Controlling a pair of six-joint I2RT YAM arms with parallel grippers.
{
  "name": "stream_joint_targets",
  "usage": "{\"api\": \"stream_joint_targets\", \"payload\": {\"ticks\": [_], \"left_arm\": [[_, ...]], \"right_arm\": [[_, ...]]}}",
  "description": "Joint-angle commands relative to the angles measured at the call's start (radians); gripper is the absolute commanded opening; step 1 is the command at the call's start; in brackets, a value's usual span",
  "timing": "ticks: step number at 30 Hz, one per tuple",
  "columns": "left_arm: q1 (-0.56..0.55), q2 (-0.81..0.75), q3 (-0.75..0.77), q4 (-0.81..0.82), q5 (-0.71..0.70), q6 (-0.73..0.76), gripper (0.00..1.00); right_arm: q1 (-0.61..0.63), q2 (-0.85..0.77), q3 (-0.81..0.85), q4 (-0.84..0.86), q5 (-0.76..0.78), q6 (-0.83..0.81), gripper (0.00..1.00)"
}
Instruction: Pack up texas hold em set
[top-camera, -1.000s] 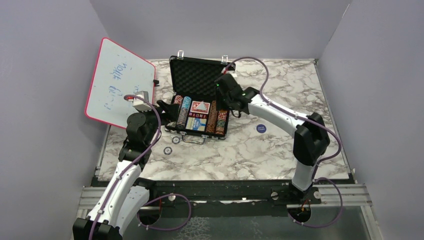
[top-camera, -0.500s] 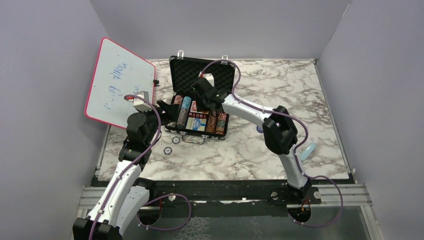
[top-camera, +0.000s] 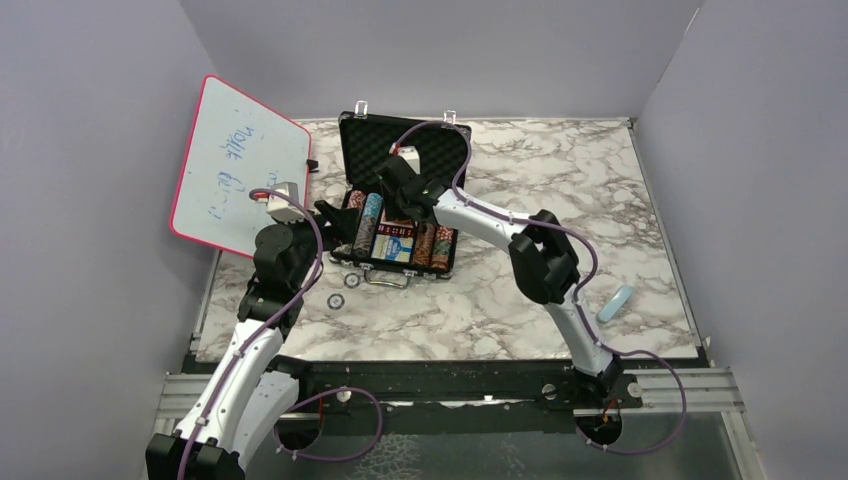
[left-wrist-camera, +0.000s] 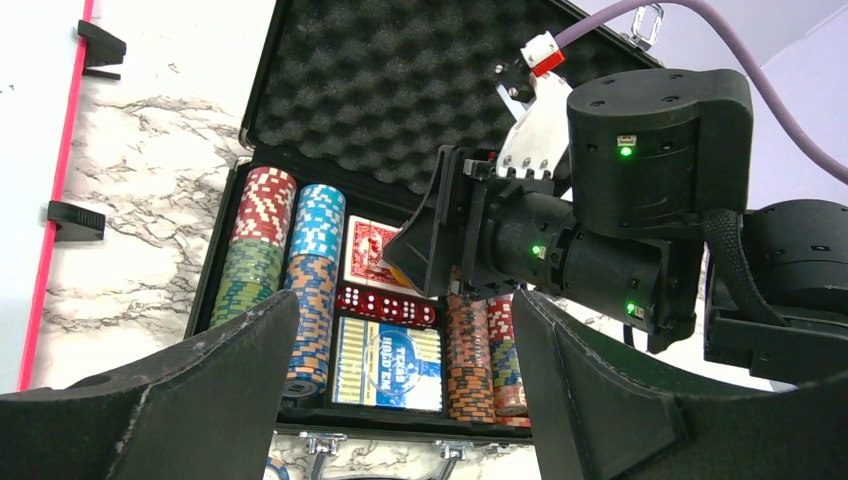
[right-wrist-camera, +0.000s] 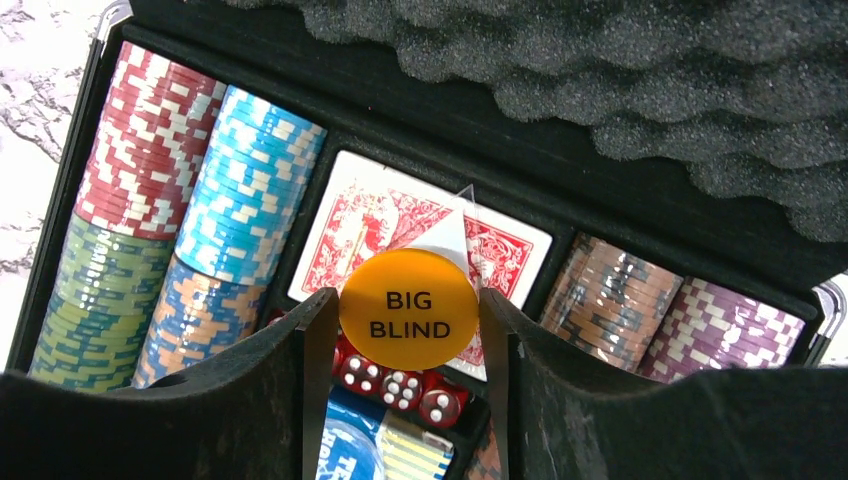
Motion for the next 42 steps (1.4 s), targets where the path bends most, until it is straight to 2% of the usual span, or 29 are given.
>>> {"api": "stream_joint_targets", "payload": {"ticks": [1, 8, 13, 20, 24, 29, 36, 42], "left_arm": [[0.006, 0.002, 0.007, 0.001, -0.017, 0.011, 0.81], [0.006, 0.008, 0.010, -0.002, -0.018, 0.011, 0.81], [0.006, 0.008, 0.012, -0.007, -0.023, 0.011, 0.81], [0.006, 0.002, 0.017, -0.017, -0.033, 0.011, 0.81], [0.006, -0.002, 0.016, -0.017, -0.033, 0.007, 0.81], [0.006, -0.003, 0.014, -0.013, -0.029, 0.003, 0.81], [0.006, -0.005, 0.014, -0.013, -0.029, 0.003, 0.81], [0.006, -0.005, 0.015, -0.016, -0.031, 0.002, 0.81]], "right_arm": [[-0.001, 0.047, 0.057, 0.016, 0.052, -0.019, 0.56], [-0.001, 0.051, 0.093, -0.016, 0.073, -0.028, 0.69], [-0.001, -0.031, 0.058, -0.025, 0.071, -0.029, 0.72], [-0.003, -0.289, -0.210, -0.015, 0.126, -0.021, 0.72], [-0.008, -0.461, -0.393, -0.031, 0.217, 0.020, 0.72], [-0.077, -0.631, -0.578, -0.082, 0.260, 0.101, 0.73], [-0.269, -0.704, -0.771, -0.091, 0.113, 0.178, 0.76], [-0.346, -0.699, -0.882, -0.078, 0.075, 0.201, 0.78]]}}
